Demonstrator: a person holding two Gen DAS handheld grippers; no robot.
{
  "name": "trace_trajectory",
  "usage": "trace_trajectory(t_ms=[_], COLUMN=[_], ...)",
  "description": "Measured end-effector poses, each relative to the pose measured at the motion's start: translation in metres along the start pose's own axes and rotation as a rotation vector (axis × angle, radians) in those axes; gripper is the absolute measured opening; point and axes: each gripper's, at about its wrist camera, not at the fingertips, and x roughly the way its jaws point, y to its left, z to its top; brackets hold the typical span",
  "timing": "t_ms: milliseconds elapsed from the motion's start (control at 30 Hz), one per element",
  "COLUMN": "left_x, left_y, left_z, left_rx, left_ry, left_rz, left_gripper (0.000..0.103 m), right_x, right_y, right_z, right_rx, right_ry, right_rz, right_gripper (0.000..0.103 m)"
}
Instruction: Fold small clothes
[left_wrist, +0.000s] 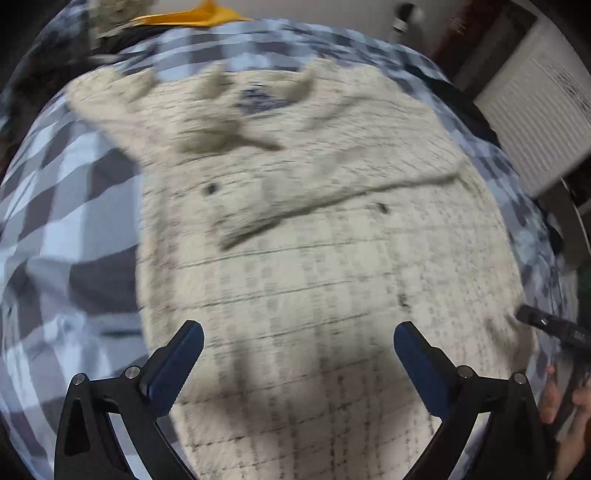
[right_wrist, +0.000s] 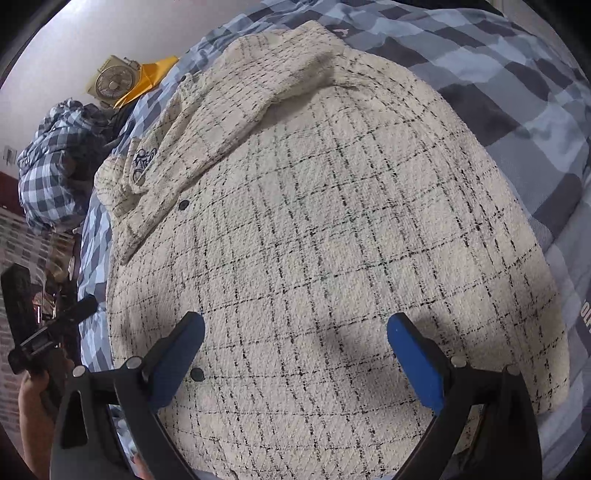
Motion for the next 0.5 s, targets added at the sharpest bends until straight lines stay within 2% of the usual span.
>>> trace_trajectory(t_ms=[67, 167, 300, 433, 500], left_x=[-0.001, -0.003, -0.015, -0.027, -0.023], left_y=[0.020, 0.055, 0.107, 0.163, 0.189], left_z=[0.002, 0.015, 0.045, 0.102, 0.133], left_rx=[-0.068, -0.134, -0.184, -0.260, -0.306], left_ry=[-0.008, 0.005, -0.051, -0.140, -0.158], left_rz=[0.149, 0.298, 0.323, 0.343, 0.342], left_gripper=[0.103, 0.103, 0.103, 0.103, 0.103], right_x=[0.002, 0.007, 0.009, 0.014, 0.018], right_y=[0.001, 0.003, 0.008, 0.013, 0.015], right_z=[0.000, 0.000, -0.003, -0.005, -0.005], right_rx=[-0.004, -0.011, -0.026, -0.043, -0.044], right_ry=[-0.003, 0.011, 0.022, 0.038, 0.049], right_rz=[-0.006, 0.000, 0.006, 0.006, 0.002], right_gripper=[0.097, 0.097, 0.097, 0.098, 0.097])
